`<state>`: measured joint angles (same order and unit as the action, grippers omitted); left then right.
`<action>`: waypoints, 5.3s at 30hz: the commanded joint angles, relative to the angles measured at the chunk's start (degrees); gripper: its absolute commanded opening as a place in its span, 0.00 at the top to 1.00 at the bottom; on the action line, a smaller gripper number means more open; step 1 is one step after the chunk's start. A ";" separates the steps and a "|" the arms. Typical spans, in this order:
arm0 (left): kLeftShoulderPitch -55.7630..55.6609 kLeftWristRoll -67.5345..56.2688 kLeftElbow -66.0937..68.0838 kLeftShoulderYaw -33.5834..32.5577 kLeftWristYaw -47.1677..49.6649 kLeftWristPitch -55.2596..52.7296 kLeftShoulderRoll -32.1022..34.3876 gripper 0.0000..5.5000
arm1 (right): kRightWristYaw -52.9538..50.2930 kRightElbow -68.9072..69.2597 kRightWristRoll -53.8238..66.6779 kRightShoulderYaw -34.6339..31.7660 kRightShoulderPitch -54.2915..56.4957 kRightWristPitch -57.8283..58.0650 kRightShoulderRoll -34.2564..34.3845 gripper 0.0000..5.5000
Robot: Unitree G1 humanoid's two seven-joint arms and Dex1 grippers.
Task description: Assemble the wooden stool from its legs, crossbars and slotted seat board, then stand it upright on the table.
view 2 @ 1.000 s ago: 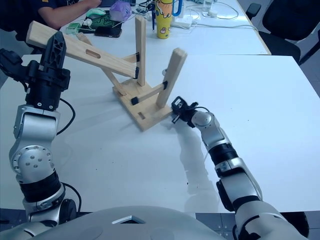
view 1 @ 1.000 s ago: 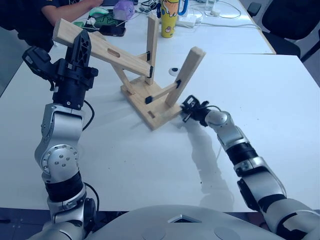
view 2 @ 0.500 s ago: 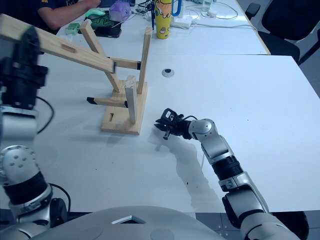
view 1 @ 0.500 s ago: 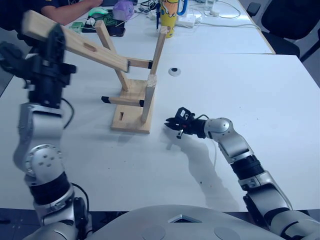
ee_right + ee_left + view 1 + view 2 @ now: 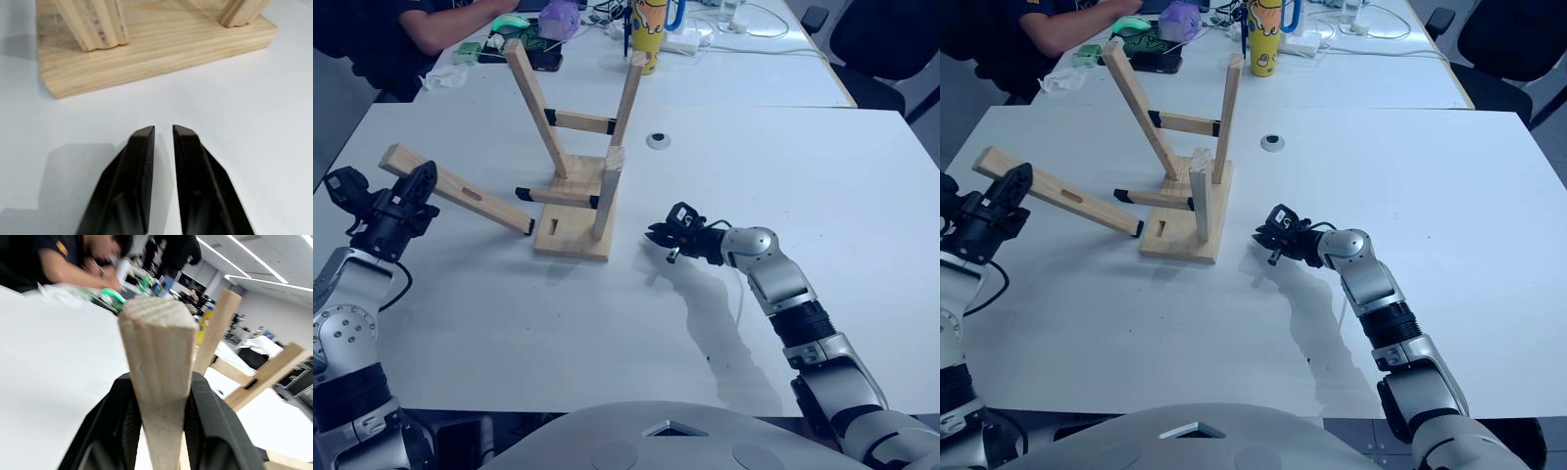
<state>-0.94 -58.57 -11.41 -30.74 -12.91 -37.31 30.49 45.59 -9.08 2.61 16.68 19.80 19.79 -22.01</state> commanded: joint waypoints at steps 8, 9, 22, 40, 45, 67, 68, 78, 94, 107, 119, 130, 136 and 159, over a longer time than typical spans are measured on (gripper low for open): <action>-4.49 -4.60 -4.83 -3.11 9.21 -3.82 -1.16 0.81 | -1.17 0.76 -1.77 0.36 -0.45 0.09 0.03 0.87; -5.27 -5.98 -6.64 -3.13 11.11 -4.25 -1.56 0.81 | -1.26 0.92 -1.82 0.36 -0.44 0.20 0.09 0.87; -0.82 -9.00 -13.13 1.67 20.89 -7.13 -4.62 0.81 | -2.86 1.18 -1.70 -0.32 -0.39 0.53 1.31 0.87; 2.10 -9.37 -16.25 -0.08 25.01 -6.94 -3.66 0.81 | -3.62 2.47 -2.01 -0.36 -1.00 1.13 0.85 0.87; 1.63 -9.72 -16.85 0.22 26.47 -6.96 -3.41 0.81 | -3.73 2.26 -2.22 -0.32 -0.99 0.85 0.81 0.87; 2.05 6.65 -19.81 13.35 22.95 -9.16 0.30 0.81 | -1.83 9.85 4.72 -4.38 0.62 -1.42 2.94 0.87; 1.76 6.92 -19.89 13.57 22.71 -9.23 0.37 0.81 | -0.06 11.55 6.93 -4.92 0.81 -0.97 2.82 0.87; 0.62 10.29 -19.34 14.63 20.19 -9.36 0.63 0.81 | 11.34 16.57 19.66 -7.54 4.27 8.34 -2.85 0.76; -0.52 11.11 -19.24 14.75 19.38 -9.73 0.37 0.81 | 8.54 23.27 31.19 -11.71 9.40 20.60 -2.83 0.40; -1.22 11.45 -19.44 15.28 19.60 -9.59 -0.25 0.81 | 1.93 17.63 24.57 -5.26 10.61 14.78 4.77 0.40; -1.35 12.43 -19.07 15.48 19.23 -9.32 -0.50 0.81 | 2.28 17.73 24.22 -4.76 11.21 13.82 5.52 0.58; 0.42 14.04 -16.33 15.55 18.03 -8.46 -0.47 0.81 | 5.53 17.72 26.43 -7.46 8.43 11.23 4.22 0.58; 1.47 15.99 -12.75 16.75 16.07 -7.05 -0.39 0.81 | 8.22 17.18 26.28 -7.76 6.02 8.69 3.10 0.58; -3.42 18.46 -11.38 23.59 11.58 -8.95 3.66 0.81 | 10.07 14.41 18.41 -4.24 2.66 -9.33 3.83 0.62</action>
<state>-7.26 -45.47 -26.14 -11.49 -1.43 -38.70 31.76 53.70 5.25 21.65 11.46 23.13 12.35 -18.01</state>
